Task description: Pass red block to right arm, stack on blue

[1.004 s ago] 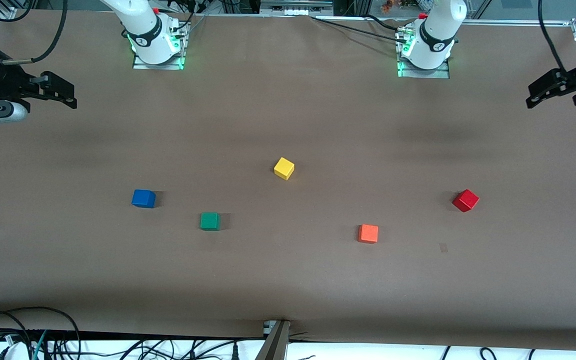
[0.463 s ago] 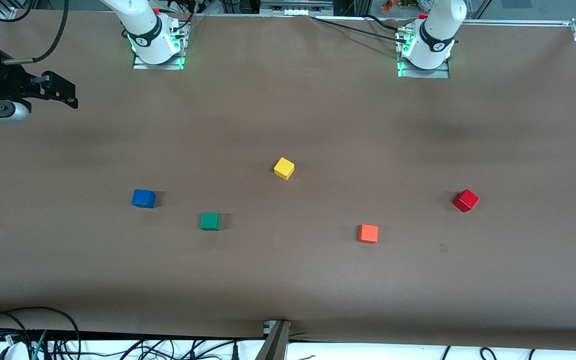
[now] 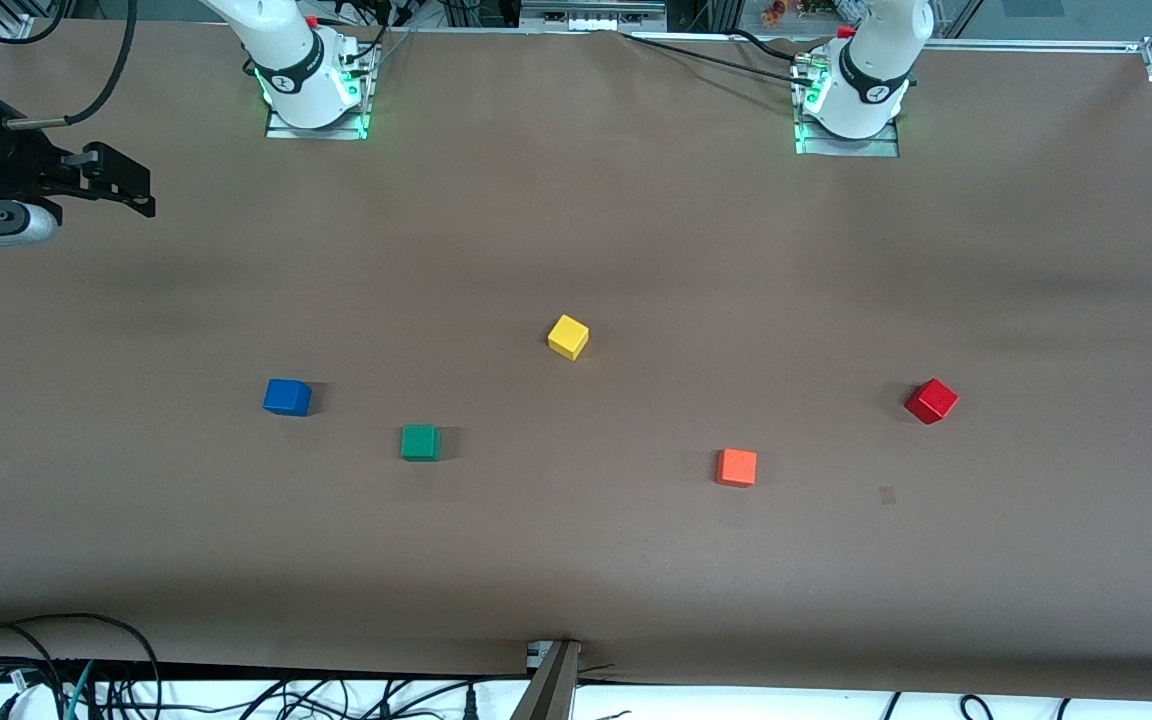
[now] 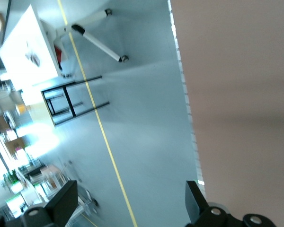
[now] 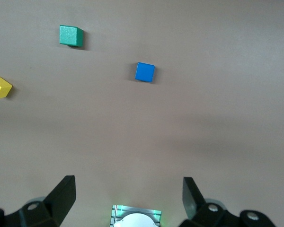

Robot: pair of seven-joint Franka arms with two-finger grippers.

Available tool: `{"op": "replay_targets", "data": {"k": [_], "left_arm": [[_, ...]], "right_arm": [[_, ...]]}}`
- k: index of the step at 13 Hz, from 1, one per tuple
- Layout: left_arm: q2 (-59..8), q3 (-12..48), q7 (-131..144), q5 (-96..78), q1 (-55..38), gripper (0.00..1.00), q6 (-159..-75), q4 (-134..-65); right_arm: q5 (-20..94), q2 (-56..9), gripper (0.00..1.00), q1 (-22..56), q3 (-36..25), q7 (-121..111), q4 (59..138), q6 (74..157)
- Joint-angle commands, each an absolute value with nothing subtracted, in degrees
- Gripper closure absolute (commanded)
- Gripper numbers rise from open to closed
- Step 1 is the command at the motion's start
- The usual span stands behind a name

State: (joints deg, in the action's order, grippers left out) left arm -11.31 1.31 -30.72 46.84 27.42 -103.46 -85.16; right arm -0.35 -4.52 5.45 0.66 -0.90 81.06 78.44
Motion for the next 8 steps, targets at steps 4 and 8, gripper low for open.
{"op": "replay_targets", "data": {"k": [4, 8], "left_arm": [[-21.7, 2.4, -59.5, 44.9, 36.9, 0.00, -121.9, -81.9], [-30.3, 2.8, -80.9, 29.4, 41.2, 0.00, -133.6, -80.9]], "right_arm": [[0.3, -4.7, 0.00, 5.4, 0.7, -1.9, 80.7, 78.7], [0.3, -4.8, 0.00, 5.4, 0.7, -2.1, 80.8, 78.6]]}}
